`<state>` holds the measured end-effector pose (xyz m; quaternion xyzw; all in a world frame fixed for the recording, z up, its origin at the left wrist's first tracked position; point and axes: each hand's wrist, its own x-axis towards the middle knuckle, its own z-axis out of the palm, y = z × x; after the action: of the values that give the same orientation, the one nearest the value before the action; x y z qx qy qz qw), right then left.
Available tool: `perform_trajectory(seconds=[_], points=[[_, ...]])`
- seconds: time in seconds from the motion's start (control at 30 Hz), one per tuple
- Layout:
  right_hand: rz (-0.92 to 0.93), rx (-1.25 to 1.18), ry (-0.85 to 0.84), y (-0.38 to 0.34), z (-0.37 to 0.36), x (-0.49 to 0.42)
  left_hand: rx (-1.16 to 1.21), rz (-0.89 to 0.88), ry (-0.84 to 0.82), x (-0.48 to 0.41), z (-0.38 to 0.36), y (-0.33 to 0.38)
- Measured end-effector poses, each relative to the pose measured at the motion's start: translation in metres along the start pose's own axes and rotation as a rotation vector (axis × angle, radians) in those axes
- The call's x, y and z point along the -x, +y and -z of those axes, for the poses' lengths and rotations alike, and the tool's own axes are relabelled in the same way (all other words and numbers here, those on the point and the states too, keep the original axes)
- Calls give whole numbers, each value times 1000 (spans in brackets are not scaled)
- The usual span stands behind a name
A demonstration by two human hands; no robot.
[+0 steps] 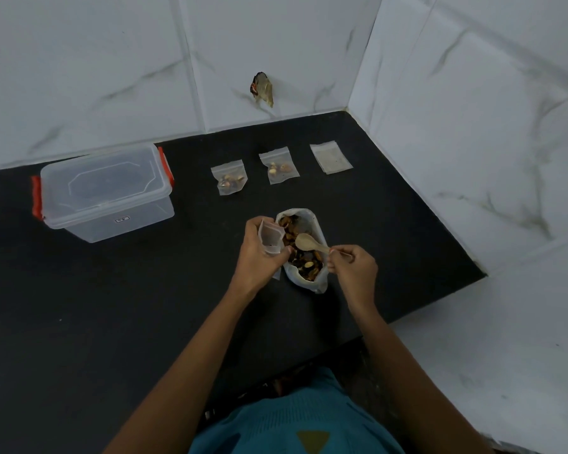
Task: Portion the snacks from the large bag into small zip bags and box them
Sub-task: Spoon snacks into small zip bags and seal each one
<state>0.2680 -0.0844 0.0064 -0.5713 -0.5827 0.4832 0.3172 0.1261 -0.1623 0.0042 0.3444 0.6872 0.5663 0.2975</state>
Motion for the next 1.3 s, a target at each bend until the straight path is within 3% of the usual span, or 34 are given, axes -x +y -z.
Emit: perform_trajectory(seconds=[0.2, 0.37, 0.53, 0.7, 0.8, 0.9, 1.1, 1.17, 1.3], points=[[183, 358, -14, 17, -9, 1, 9, 8, -12, 1, -3, 0], [181, 440, -44, 20, -8, -2, 1, 13, -23, 2, -6, 0], [334, 327, -59, -1, -2, 3, 6, 3, -50, 3, -11, 4], [647, 171, -289, -45, -1, 22, 40, -25, -75, 3, -15, 7], [636, 392, -429, -52, -4, 21, 56, -12, -99, 3, -16, 13], [636, 559, -460, -51, -3, 15, 5, -59, -106, 1, -16, 15], [612, 481, -436, -62, 7, 6, 126, 6, -309, -1, 0, 18], [633, 440, -395, -64, 12, 0, 240, 38, -273, -1, 7, 26], [588, 306, -442, -71, 17, -3, 239, -49, -100, -6, 15, 39]])
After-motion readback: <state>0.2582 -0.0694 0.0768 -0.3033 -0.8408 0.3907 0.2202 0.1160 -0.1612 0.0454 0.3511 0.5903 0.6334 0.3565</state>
